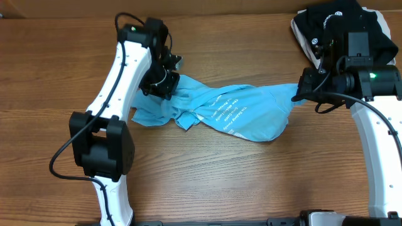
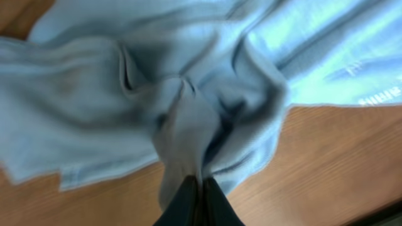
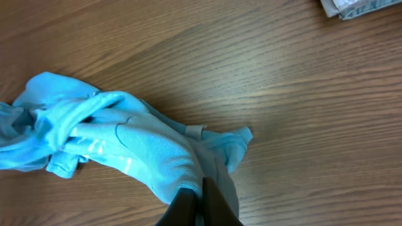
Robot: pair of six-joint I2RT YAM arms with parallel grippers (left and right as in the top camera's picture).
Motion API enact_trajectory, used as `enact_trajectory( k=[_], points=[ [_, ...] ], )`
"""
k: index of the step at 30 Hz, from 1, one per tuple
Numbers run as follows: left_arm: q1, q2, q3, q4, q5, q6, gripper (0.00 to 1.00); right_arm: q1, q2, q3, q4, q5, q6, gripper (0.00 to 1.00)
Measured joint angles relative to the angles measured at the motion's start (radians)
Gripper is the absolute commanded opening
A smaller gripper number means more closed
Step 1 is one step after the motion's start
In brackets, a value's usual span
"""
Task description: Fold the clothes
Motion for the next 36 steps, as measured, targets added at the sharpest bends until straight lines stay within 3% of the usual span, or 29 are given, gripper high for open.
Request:
enact_trajectory(
  k=[6, 7, 9, 10, 16, 27, 36],
  points=[
    [0.0, 0.005, -0.076, 0.256, 0.011, -0.012, 0.07, 0.0, 0.0, 0.0, 0.016, 0.0, 0.006, 0.04],
    [0.0, 0.005, -0.076, 0.299, 0.012, -0.013, 0.18, 0.0, 0.0, 0.0, 0.016, 0.0, 0.006, 0.04],
    [0.0, 0.005, -0.076, 0.364, 0.016, -0.02, 0.79, 0.0, 0.0, 0.0, 0.016, 0.0, 0.006, 0.04],
    [0.0, 0.005, -0.076, 0.391, 0.019, -0.016, 1.0, 0.0, 0.0, 0.0, 0.016, 0.0, 0.006, 0.04],
    [-0.001, 0.005, -0.073, 0.418, 0.027, -0.007, 1.0, 0.0, 0.0, 0.0, 0.019, 0.005, 0.006, 0.05],
    [0.048, 0.003, 0.075, 0.062, 0.017, 0.064, 1.0, 0.0, 0.0, 0.0, 0.019, 0.01, 0.009, 0.11],
    [0.168, -0.009, 0.046, 0.079, 0.094, 0.162, 1.0, 0.0, 0.0, 0.0, 0.023, 0.016, -0.006, 0.12]
  ],
)
